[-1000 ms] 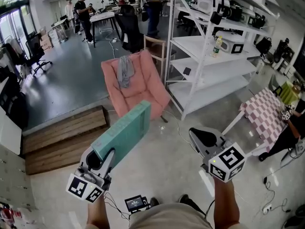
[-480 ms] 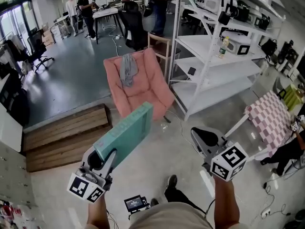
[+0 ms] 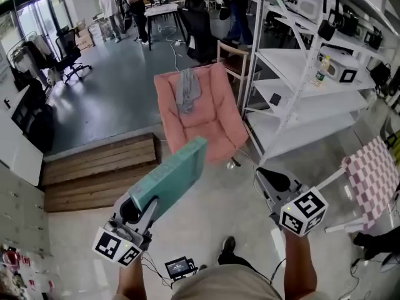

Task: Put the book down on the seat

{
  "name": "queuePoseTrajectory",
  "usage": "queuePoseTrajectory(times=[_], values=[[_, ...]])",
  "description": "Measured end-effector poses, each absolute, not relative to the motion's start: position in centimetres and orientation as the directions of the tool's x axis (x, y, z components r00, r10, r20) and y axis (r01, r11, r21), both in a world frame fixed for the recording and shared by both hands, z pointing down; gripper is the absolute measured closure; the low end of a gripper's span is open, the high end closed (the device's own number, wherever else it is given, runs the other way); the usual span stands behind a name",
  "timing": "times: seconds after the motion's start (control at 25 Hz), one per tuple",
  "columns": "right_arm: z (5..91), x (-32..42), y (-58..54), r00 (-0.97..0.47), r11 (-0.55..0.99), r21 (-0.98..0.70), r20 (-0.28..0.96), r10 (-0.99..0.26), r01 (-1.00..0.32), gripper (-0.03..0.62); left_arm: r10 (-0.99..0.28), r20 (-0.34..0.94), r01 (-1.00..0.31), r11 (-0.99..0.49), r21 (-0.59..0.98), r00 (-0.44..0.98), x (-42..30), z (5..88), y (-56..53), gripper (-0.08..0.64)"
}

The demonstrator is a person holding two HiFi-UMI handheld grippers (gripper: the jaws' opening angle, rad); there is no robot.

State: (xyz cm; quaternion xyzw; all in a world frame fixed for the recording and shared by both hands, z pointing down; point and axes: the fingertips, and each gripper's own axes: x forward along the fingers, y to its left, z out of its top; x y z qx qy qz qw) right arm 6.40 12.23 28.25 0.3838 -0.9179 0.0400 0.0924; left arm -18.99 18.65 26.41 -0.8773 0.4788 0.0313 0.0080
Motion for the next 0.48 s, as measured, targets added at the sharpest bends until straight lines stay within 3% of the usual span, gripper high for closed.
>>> queuePoseTrajectory(times=[0.48], values=[[29.5, 10.6, 0.8, -0.745, 0.753, -0.044, 0.195, -0.638, -0.656, 0.601, -0.874, -0.029, -0.874, -0.485, 0.010, 0.485, -13.7, 26.7, 9.3, 0.402]])
